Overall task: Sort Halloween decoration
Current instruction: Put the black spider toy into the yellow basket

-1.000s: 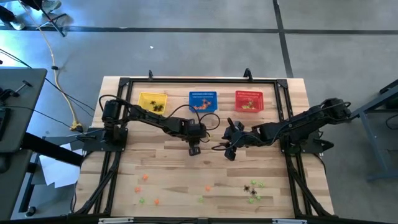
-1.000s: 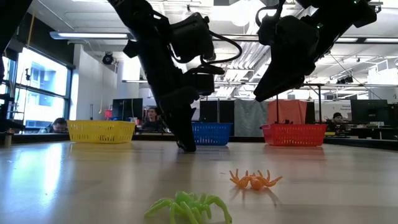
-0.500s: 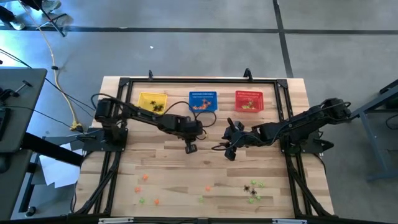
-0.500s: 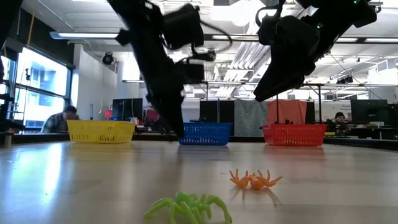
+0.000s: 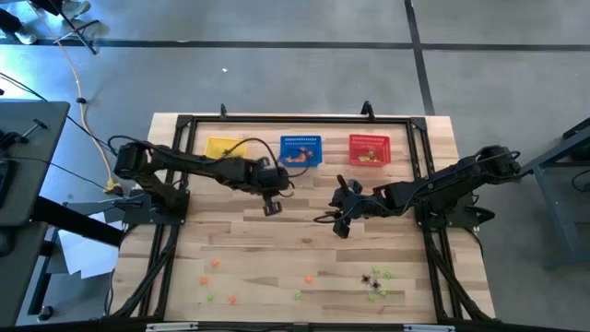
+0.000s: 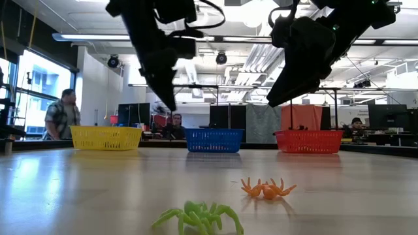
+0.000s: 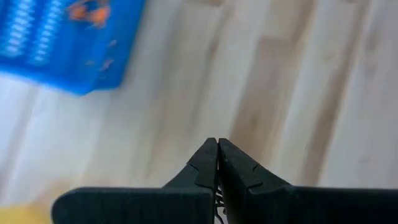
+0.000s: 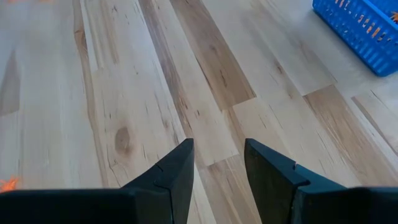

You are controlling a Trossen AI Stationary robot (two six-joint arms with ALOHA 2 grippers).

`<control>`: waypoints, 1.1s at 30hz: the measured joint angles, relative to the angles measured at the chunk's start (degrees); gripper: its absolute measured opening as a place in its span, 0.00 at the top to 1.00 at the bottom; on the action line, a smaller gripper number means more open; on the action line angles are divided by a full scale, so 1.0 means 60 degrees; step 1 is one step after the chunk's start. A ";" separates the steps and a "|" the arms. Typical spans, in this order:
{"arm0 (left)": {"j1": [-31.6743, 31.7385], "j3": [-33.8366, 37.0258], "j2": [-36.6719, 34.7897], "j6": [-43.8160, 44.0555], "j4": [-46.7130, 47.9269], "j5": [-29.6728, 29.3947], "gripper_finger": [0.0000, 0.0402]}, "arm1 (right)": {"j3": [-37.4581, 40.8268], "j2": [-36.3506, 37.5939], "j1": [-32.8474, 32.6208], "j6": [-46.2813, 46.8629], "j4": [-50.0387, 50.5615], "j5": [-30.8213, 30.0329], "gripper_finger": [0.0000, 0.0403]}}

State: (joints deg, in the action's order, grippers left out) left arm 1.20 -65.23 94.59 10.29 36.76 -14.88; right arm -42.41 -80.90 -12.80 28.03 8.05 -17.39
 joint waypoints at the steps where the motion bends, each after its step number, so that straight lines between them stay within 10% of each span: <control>1: 0.0106 0.0002 -0.0161 -0.0053 0.0304 -0.0130 1.00 | 0.0000 0.0000 0.0000 0.0000 0.0000 0.0000 0.66; 15: 0.3468 -0.0004 -0.2422 -0.1001 0.3139 -0.1086 1.00 | 0.0000 0.0000 0.0000 0.0034 0.0016 -0.0001 0.66; 33: 0.6417 -0.0011 -0.2792 -0.1760 0.3162 0.0684 1.00 | 0.0000 0.0000 0.0000 0.0079 0.0018 0.0000 0.66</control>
State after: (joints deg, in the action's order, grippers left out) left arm 39.70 -65.30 77.84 -0.27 55.72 -10.78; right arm -42.41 -80.90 -12.80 28.51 8.16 -17.39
